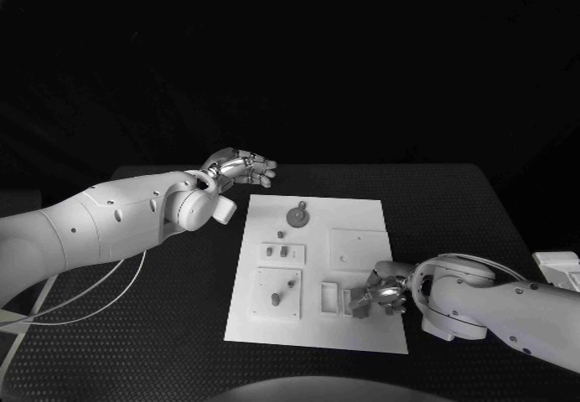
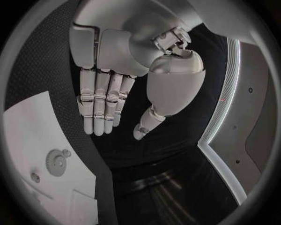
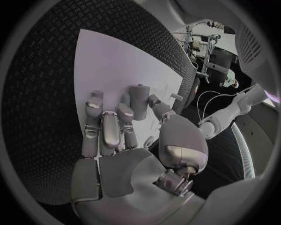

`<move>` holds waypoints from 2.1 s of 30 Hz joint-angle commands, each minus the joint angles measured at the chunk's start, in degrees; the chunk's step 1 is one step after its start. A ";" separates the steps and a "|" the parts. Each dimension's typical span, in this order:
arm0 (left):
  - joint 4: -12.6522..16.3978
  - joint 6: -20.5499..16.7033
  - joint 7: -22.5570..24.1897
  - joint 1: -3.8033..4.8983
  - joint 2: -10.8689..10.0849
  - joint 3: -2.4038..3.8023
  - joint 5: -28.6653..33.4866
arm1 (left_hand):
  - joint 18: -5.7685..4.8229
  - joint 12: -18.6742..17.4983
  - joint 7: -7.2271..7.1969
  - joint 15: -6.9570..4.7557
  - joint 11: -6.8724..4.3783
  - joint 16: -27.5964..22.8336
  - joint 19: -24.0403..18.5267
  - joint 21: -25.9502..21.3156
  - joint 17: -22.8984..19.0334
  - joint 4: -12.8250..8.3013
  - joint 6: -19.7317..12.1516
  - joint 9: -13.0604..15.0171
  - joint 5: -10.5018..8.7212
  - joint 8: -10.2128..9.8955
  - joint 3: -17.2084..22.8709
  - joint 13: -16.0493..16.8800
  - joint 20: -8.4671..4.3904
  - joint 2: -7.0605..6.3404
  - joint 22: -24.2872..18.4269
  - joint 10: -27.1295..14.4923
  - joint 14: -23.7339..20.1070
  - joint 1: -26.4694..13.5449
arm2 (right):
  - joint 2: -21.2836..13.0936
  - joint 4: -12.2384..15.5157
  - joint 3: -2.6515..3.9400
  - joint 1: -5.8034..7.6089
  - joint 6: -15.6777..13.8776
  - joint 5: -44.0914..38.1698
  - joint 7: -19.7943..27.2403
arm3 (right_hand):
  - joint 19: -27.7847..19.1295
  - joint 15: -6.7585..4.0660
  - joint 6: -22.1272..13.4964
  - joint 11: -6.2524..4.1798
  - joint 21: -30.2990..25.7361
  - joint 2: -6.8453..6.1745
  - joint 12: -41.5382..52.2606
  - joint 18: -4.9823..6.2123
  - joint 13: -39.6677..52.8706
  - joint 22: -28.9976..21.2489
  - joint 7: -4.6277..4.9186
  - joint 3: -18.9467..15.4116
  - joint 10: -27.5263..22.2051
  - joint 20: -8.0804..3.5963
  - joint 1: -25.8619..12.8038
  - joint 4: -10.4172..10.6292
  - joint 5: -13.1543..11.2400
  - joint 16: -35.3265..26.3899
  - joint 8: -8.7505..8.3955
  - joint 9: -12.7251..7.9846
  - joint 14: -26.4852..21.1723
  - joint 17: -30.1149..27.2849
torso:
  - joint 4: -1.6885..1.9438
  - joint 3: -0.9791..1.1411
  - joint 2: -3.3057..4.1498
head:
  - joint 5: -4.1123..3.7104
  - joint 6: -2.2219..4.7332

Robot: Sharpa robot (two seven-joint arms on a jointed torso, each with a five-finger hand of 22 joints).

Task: Assemble the parts on the task board

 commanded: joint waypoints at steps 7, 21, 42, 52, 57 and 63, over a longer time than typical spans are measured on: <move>0.18 0.92 0.26 0.04 0.04 0.04 0.30 | -0.11 -0.03 -0.06 0.38 -0.21 -0.45 -0.38 -0.01 0.11 0.17 -0.41 -0.09 -0.09 0.35 -0.35 -0.06 0.21 0.29 -0.08 0.05 -0.04 -0.40 | 0.87 -0.41 -0.51 -0.87 -0.01 -1.99 -1.06 | 0.03 0.08 0.73 -0.20 0.19 2.81 0.38 2.58 -0.24 0.91 0.09 0.53 -0.18 0.36 0.68 -3.73 -0.01 0.31 -1.64 -0.87 0.03 -0.05 | 0.03 -0.01 0.03 | 0.13 -0.14; 0.26 1.13 -0.12 0.06 -0.05 0.04 0.30 | -0.10 -0.03 -0.07 0.38 -0.21 -0.53 -0.39 0.00 0.22 0.34 -0.40 -0.12 -0.09 0.38 -0.37 -0.07 0.21 0.38 -0.10 0.06 -0.03 -0.60 | -1.17 2.11 -0.47 -0.46 -2.45 4.16 -0.33 | 0.14 -0.10 1.99 -0.46 0.15 7.15 1.01 2.58 -0.26 0.92 -0.20 0.51 0.70 0.65 -1.49 -4.29 -0.02 0.58 -1.75 -0.74 0.38 0.14 | -0.07 -0.03 -0.04 | 0.14 0.10; 0.40 1.54 -0.36 0.06 -0.12 0.03 0.30 | -0.09 -0.04 -0.07 0.39 -0.20 -0.67 -0.45 0.00 0.40 0.57 -0.44 -0.19 -0.09 0.41 -0.38 -0.10 0.22 0.43 -0.14 0.02 -0.04 -0.85 | -1.12 4.53 -0.33 2.35 -3.11 11.05 -0.31 | 0.33 -0.32 2.84 -0.72 0.19 7.43 1.94 2.58 0.08 0.93 -0.46 0.62 1.79 0.57 -2.91 -4.26 -0.01 0.93 -1.79 -0.73 0.89 0.72 | -0.01 0.05 0.05 | 0.22 0.17; 0.47 1.56 -0.37 0.06 -0.01 0.04 0.30 | -0.09 -0.04 -0.07 0.39 -0.20 -0.71 -0.46 0.00 0.45 0.59 -0.44 -0.20 -0.09 0.42 -0.36 -0.11 0.22 0.42 -0.15 0.02 -0.05 -0.86 | 2.10 1.15 -0.35 2.37 -2.39 11.22 -0.28 | 0.31 -0.35 2.88 -0.73 0.15 7.25 1.90 2.58 0.02 0.92 -0.48 0.66 1.82 0.54 -3.34 -4.14 -0.01 0.96 -1.91 -0.78 0.89 0.72 | 0.13 0.06 0.10 | 0.35 -0.01; 0.42 1.55 -0.36 0.06 -0.04 0.04 0.30 | -0.08 -0.04 -0.07 0.39 -0.20 -0.73 -0.47 0.01 0.47 0.61 -0.45 -0.21 -0.09 0.43 -0.36 -0.11 0.22 0.42 -0.15 0.01 -0.05 -0.87 | 3.04 0.31 -0.35 2.36 -2.48 11.21 0.07 | 0.30 -0.35 2.89 -0.74 0.14 7.27 1.94 2.58 0.04 0.91 -0.48 0.70 1.85 0.54 -3.43 -4.09 -0.01 0.96 -1.93 -0.79 0.89 0.72 | 0.05 0.11 0.09 | 0.50 -0.07; 0.44 1.62 -0.36 0.06 0.04 0.04 0.30 | -0.08 -0.04 -0.07 0.40 -0.20 -0.76 -0.47 0.01 0.51 0.62 -0.45 -0.22 -0.09 0.43 -0.35 -0.11 0.22 0.42 -0.16 0.01 -0.05 -0.88 | 4.04 -0.23 -0.35 2.35 -2.08 11.23 0.17 | 0.29 -0.36 2.90 -0.74 0.13 7.26 2.07 2.58 0.12 0.91 -0.48 0.73 1.93 0.53 -3.48 -4.08 -0.01 0.98 -1.95 -0.80 0.91 0.77 | 0.09 0.07 0.09 | 0.64 -0.22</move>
